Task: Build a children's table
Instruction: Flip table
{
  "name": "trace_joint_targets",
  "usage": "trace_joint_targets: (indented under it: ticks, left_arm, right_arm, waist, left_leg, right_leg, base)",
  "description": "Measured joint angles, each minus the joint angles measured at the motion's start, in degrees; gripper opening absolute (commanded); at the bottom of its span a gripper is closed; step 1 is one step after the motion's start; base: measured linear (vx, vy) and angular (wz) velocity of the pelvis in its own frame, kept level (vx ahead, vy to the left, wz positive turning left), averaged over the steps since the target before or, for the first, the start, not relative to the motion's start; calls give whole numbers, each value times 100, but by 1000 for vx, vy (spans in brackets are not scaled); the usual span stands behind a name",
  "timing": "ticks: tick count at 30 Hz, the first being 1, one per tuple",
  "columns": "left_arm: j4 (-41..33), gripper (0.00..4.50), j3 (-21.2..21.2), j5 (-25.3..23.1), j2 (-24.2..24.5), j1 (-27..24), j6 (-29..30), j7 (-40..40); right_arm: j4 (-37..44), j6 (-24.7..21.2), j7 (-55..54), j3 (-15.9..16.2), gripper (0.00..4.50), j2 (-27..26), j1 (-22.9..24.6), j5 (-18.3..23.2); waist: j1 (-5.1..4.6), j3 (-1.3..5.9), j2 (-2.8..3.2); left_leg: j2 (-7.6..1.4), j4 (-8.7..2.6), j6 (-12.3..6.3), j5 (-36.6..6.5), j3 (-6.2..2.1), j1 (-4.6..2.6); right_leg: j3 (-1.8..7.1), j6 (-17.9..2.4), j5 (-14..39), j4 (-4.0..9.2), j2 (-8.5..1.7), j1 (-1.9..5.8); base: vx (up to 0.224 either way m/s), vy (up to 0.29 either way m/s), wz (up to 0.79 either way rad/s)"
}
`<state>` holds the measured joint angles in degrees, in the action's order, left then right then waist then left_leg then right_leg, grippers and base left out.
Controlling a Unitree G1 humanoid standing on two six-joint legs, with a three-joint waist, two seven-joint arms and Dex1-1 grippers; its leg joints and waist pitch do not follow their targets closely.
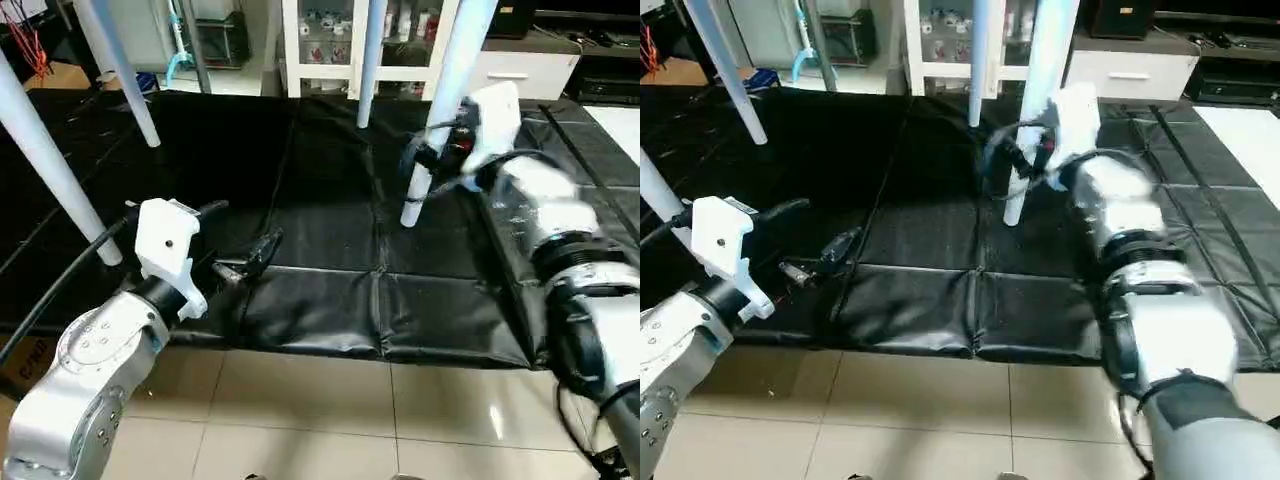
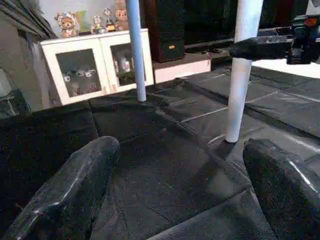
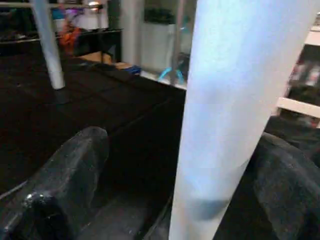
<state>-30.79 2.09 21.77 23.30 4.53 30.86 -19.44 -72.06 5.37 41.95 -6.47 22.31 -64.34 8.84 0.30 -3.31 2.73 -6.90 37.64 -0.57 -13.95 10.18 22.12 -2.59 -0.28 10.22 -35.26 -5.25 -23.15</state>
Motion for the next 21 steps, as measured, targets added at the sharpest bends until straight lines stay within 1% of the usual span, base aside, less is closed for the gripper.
trace_joint_targets:
  ticks: [6,8,12,15,16,19,21]
  left_arm:
    - [-5,450,-6,85,-35,-11,111,-19]
    - [-11,450,-6,85,-74,-24,161,23]
    - [-12,450,-6,75,-87,-27,174,72]
    - [-12,450,-6,71,-92,-26,178,95]
    - [-12,450,-6,64,-92,-26,178,97]
    - [-12,450,-6,47,-95,-25,178,101]
    - [-12,450,-6,40,-112,-22,178,106]
  right_arm:
    - [-124,-1,872,0,446,247,-54,-35]
    - [-128,-28,1478,1,446,361,-54,-18]
    - [-126,-36,2233,10,446,390,-53,7]
    - [-78,-40,2772,26,446,453,-17,13]
    - [-30,-40,2936,29,446,482,40,19]
    - [69,-20,3164,57,446,550,224,28]
    - [164,34,3240,67,446,580,363,25]
  waist:
    - [1,0,0]
    - [2,0,0]
    - [0,0,0]
    - [32,0,0]
    - [57,0,0]
    - [131,1,1]
    - [160,1,2]
  left_leg:
    - [-4,3,-16,9,0,3]
    - [-5,4,-34,20,1,7]
    - [-12,8,-37,22,2,7]
    - [-37,19,-39,23,22,10]
    - [-52,26,-39,23,36,10]
    - [-78,34,-39,23,79,8]
    - [-97,36,-39,23,114,4]
  right_leg:
    - [-2,-2,-1,-2,0,0]
    - [-3,-2,-1,-2,0,-3]
    - [-9,-2,-1,-11,1,-6]
    - [-21,-3,0,-17,1,-5]
    - [-28,-3,0,-17,1,-4]
    - [-28,-7,-2,-23,0,-3]
    - [-28,-10,-4,-23,-1,-3]
  base:
    - [0,0,0]
    - [0,0,0]
    - [0,0,0]
    - [0,0,0]
    - [0,0,0]
    - [0,0,0]
    - [0,0,0]
